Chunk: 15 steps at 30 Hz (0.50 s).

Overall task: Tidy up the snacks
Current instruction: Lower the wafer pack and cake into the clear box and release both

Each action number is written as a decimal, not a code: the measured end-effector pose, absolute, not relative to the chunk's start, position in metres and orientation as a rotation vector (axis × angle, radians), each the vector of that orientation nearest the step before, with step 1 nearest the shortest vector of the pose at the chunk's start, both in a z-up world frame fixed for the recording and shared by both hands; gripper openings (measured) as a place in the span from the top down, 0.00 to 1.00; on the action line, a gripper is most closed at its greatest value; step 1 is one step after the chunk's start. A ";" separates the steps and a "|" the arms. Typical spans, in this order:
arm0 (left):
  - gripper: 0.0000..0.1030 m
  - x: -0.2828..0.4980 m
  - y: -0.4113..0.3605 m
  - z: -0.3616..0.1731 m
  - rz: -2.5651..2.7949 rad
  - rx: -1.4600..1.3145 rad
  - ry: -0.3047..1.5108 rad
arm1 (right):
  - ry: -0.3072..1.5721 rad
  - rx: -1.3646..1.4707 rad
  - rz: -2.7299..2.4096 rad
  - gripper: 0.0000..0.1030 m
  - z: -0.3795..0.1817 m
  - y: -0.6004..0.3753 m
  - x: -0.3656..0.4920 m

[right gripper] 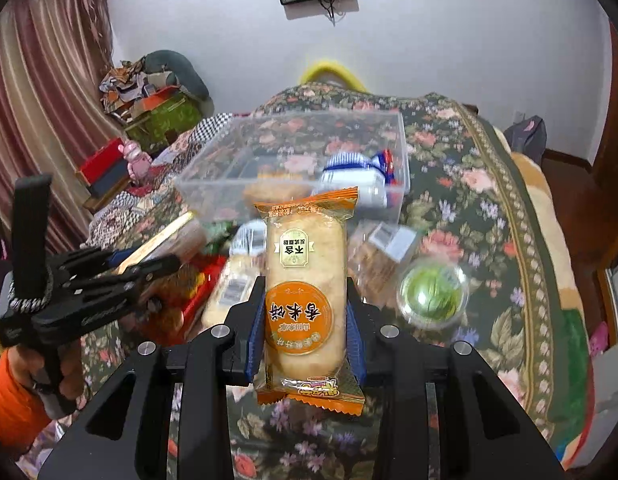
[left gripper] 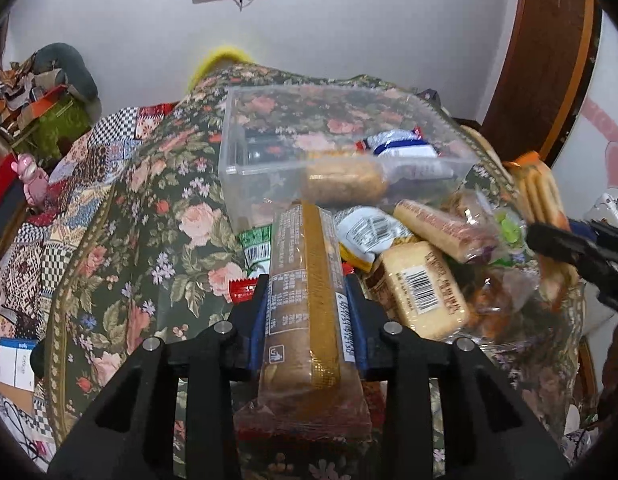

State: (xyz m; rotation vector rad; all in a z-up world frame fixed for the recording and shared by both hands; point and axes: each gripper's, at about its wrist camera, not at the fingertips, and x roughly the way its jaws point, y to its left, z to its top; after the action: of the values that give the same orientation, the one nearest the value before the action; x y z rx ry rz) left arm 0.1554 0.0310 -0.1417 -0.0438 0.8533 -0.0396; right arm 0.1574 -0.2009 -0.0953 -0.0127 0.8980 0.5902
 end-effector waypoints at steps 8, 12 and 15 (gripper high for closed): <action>0.66 0.154 0.030 -0.104 -0.060 -0.048 0.774 | 0.825 -0.030 0.584 0.69 -0.072 -0.190 0.179; 0.66 0.163 0.031 -0.089 -0.068 -0.060 0.743 | 0.803 -0.023 0.586 0.69 -0.063 -0.186 0.192; 0.66 0.173 0.033 -0.080 -0.066 -0.060 0.723 | 0.783 -0.029 0.579 0.69 -0.056 -0.182 0.204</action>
State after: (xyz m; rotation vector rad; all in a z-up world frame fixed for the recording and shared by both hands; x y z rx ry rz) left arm 0.1728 0.0332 -0.0797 -0.0598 0.7235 -0.0657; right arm 0.2036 -0.1816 -0.0559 -0.0295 0.7830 0.5789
